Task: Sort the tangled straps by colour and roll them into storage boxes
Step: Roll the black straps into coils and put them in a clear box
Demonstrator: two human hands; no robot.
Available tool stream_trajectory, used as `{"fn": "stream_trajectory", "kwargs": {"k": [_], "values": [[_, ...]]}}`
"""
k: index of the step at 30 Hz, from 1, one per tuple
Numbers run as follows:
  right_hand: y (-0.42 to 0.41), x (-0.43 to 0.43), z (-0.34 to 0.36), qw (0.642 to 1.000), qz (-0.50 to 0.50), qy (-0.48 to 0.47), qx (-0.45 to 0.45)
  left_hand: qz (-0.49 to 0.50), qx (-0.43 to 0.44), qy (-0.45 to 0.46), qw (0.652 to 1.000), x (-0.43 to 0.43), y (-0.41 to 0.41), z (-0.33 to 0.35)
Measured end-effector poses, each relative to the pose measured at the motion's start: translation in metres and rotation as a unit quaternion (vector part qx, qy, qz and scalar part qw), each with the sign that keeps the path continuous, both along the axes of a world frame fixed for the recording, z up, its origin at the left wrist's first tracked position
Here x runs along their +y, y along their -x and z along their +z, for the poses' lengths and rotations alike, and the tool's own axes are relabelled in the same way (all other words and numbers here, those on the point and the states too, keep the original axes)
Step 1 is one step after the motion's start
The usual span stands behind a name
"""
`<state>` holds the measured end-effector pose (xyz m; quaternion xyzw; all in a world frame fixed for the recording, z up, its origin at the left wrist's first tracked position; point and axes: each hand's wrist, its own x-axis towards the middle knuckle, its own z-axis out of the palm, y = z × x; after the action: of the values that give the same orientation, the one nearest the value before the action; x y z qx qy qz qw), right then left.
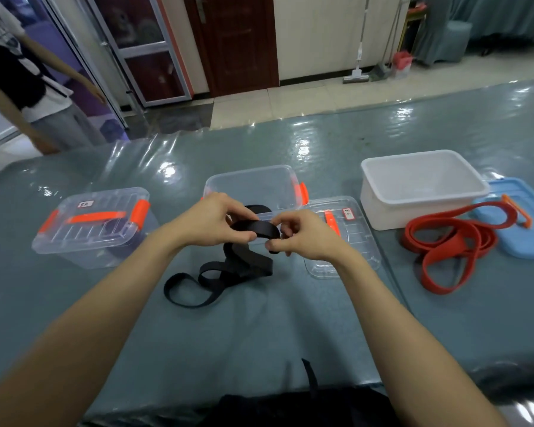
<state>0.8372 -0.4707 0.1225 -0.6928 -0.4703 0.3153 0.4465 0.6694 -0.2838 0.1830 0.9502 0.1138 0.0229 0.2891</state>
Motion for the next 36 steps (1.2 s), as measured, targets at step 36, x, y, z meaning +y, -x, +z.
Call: {"fn": "stream_trajectory", "kwargs": {"k": [36], "values": [[-0.001, 0.001, -0.019, 0.998, -0.029, 0.059, 0.010, 0.066, -0.008, 0.025, 0.997, -0.019, -0.007, -0.013]]}}
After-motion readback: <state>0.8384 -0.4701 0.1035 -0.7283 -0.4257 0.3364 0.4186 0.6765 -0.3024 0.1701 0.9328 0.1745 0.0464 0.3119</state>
